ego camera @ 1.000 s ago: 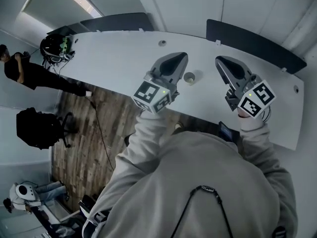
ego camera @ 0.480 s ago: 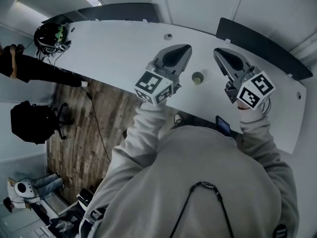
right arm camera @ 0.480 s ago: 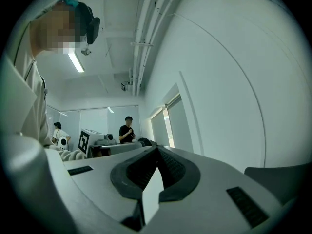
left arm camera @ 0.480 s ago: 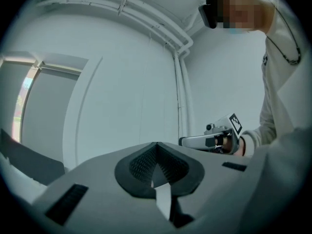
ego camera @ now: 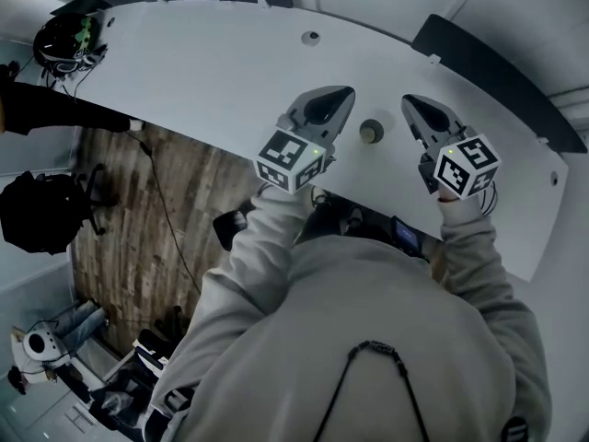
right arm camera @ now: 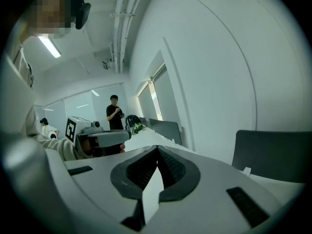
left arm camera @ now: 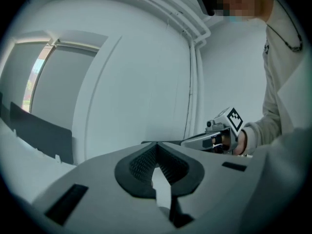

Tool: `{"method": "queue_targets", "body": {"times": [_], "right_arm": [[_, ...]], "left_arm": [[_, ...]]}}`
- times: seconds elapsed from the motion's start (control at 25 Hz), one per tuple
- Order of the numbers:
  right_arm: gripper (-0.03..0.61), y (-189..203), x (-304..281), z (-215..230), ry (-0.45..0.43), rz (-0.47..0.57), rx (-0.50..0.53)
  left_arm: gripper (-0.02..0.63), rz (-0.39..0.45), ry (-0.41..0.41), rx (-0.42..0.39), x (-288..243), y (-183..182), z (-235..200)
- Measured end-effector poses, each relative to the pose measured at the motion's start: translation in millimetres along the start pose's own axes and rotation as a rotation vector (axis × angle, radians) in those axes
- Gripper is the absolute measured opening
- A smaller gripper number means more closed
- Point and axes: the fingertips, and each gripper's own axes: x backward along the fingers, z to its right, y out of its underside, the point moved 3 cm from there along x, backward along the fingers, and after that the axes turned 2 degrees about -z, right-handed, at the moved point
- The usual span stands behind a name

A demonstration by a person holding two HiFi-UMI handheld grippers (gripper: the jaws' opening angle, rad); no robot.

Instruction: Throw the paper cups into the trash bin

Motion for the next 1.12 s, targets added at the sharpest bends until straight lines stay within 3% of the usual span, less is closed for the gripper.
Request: {"method": "queue_targets", "body": {"times": [0.16, 0.36, 0.56, 0.72, 1.12], "right_arm": [[0.018, 38, -17, 12, 0.016, -0.106, -0.032], [0.018, 75, -33, 23, 0.021, -0.179, -0.07], [0.021, 111, -45, 35, 0.056, -0.241, -0.115], [0.155, 149, -55, 43, 0.071, -0.313, -0.199], [0.173, 225, -72, 66, 0.125, -0.457, -0.272]], "left_arm": [[0.0, -0.062, -0.006, 0.016, -9, 38, -12], [0.0, -0.091, -0.005, 0.086, -20, 78, -21], [0.0, -0.133, 0.031, 0.099, -26, 102, -22], [0.0, -0.157, 0.047, 0.132, -28, 125, -26], [0.0, -0.212, 0.074, 0.191, -39, 168, -31]]}}
